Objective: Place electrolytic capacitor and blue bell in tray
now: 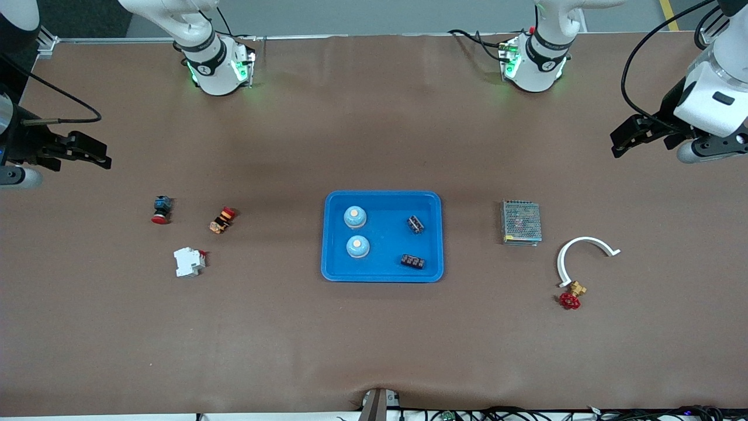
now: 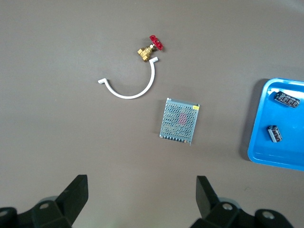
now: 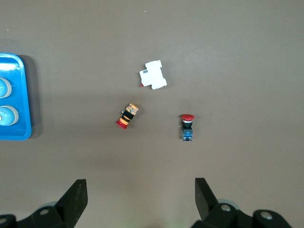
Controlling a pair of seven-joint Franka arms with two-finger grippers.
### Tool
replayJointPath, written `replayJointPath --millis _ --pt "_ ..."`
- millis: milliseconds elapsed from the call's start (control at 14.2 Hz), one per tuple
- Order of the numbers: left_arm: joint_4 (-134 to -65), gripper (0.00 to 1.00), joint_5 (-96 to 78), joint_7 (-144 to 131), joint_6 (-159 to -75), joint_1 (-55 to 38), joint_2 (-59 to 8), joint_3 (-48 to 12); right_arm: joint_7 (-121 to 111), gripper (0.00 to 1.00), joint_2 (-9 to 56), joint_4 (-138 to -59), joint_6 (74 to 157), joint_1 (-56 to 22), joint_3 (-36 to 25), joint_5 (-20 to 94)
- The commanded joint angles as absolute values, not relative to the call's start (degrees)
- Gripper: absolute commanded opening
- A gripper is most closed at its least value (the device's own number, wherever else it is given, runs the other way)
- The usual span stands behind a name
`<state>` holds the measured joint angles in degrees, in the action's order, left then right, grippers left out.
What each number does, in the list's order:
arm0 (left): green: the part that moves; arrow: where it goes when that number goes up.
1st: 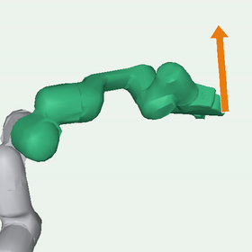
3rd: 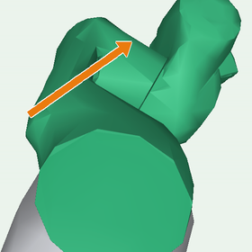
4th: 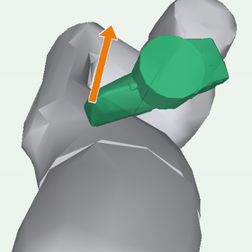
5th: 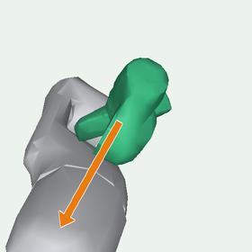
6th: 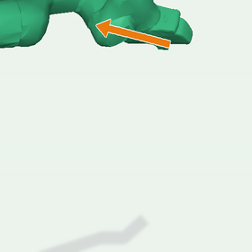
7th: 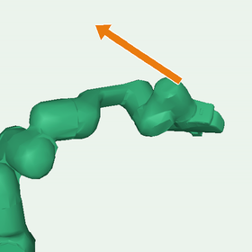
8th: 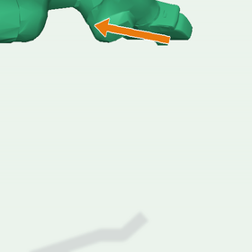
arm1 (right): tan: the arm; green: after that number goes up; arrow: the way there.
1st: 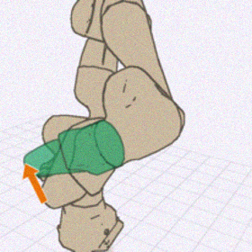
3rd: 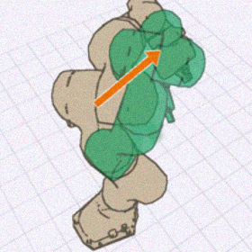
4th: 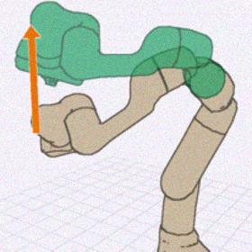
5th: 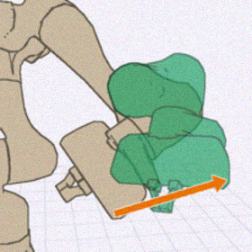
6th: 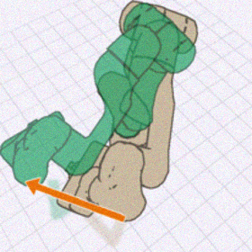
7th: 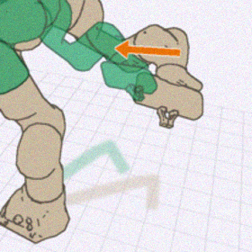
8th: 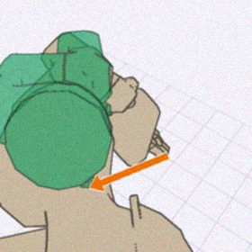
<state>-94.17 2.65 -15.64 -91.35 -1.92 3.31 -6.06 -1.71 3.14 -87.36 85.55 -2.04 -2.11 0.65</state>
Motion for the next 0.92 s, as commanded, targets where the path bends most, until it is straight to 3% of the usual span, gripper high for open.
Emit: replayJointPath --millis 0,847 --pt "-92.46 1.0 1.67 -14.41 -90.62 -1.58 2.9 -5.98 -1.84 1.0 1.58 -88.77 86.04 -1.14 -1.41 0.26" --pt "-92.11 1.0 -0.26 -11.17 -88.33 -1.5 2.37 -6.06 -1.84 1.0 2.2 -85.61 86.31 0.43 -1.67 -0.35"
